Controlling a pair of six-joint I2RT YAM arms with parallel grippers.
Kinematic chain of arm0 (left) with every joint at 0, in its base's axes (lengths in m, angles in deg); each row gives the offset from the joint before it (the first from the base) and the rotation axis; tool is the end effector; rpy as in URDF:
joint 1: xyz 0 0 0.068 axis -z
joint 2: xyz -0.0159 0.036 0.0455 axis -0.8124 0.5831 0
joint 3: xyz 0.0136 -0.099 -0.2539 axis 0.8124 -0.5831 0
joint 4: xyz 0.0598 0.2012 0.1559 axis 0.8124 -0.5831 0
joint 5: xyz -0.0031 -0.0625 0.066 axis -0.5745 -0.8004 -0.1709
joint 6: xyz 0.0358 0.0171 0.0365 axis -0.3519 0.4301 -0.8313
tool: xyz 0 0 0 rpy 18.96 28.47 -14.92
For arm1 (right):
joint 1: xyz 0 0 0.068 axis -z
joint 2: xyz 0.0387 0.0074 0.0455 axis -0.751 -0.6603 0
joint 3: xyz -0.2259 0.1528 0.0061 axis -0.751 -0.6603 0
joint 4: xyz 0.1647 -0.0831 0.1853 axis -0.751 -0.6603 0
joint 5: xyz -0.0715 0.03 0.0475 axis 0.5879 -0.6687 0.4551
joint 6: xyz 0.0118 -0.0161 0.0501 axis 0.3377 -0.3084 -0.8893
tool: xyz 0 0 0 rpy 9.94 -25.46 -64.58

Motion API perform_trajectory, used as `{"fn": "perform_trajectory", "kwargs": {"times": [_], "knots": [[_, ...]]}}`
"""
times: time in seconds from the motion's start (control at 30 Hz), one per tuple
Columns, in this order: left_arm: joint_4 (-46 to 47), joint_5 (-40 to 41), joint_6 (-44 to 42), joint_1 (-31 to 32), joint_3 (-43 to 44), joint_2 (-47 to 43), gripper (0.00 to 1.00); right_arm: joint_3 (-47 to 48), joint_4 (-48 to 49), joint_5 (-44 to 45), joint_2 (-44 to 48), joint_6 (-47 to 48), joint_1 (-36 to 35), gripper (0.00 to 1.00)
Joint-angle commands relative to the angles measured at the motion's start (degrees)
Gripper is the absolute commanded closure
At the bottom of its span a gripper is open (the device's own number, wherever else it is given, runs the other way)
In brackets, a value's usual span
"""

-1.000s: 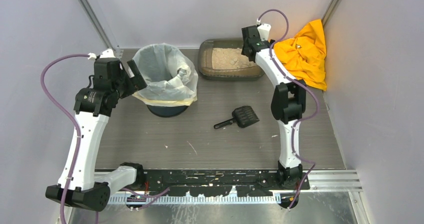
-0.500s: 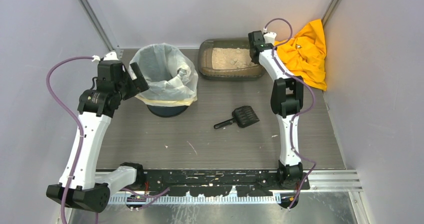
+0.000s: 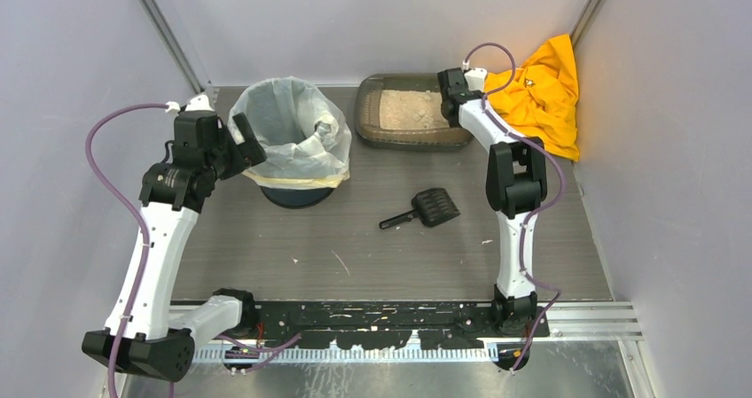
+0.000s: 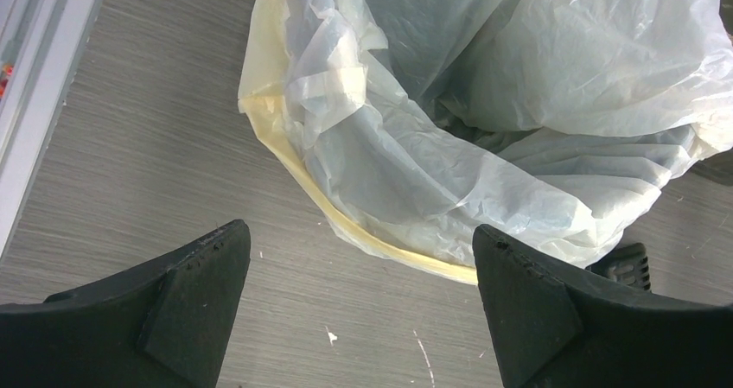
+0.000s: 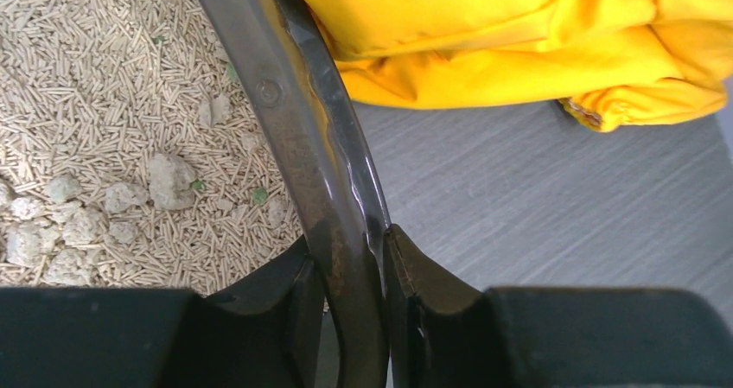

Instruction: Clean the litter box

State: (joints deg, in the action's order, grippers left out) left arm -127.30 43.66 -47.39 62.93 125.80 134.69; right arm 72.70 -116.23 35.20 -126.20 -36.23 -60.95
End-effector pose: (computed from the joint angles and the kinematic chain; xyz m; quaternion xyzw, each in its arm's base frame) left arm 0.1970 -0.0229 0.4024 -0.2051 0.8653 -0.0646 0.4529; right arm 0.4868 0.0836 0.2143 0.1791 0.8837 -0.2064 0.3800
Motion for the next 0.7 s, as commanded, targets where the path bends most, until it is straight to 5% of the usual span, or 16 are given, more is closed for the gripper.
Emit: {"fn": "perform_trajectory", "kwargs": {"times": [0.0,0.1,0.5,0.53,0.6,0.67], "knots": [[3.5,-1.29,-0.41,0.12,-0.33,-0.6,0.0,-6.24,2.21,6.38,7.06,8.07,0.1,0.89],[3.73,-1.58,-0.36,0.12,-0.35,-0.22,0.0,-10.11,5.63,6.15,10.34,12.66,0.06,0.99],[4.37,-2.32,-0.61,0.12,-1.18,0.73,0.0,-15.97,2.25,9.47,17.78,10.72,2.47,0.95],[4.47,-2.32,-0.65,0.1,-1.25,0.77,0.0,-16.4,2.83,10.59,18.28,10.29,2.52,0.82],[4.55,-2.41,-0.67,0.1,-1.23,0.97,0.0,-16.81,3.37,9.39,19.44,9.52,2.6,0.16],[4.57,-2.41,-0.75,0.11,-1.25,1.21,0.0,-16.74,3.79,7.81,20.66,8.44,2.48,0.01]]}}
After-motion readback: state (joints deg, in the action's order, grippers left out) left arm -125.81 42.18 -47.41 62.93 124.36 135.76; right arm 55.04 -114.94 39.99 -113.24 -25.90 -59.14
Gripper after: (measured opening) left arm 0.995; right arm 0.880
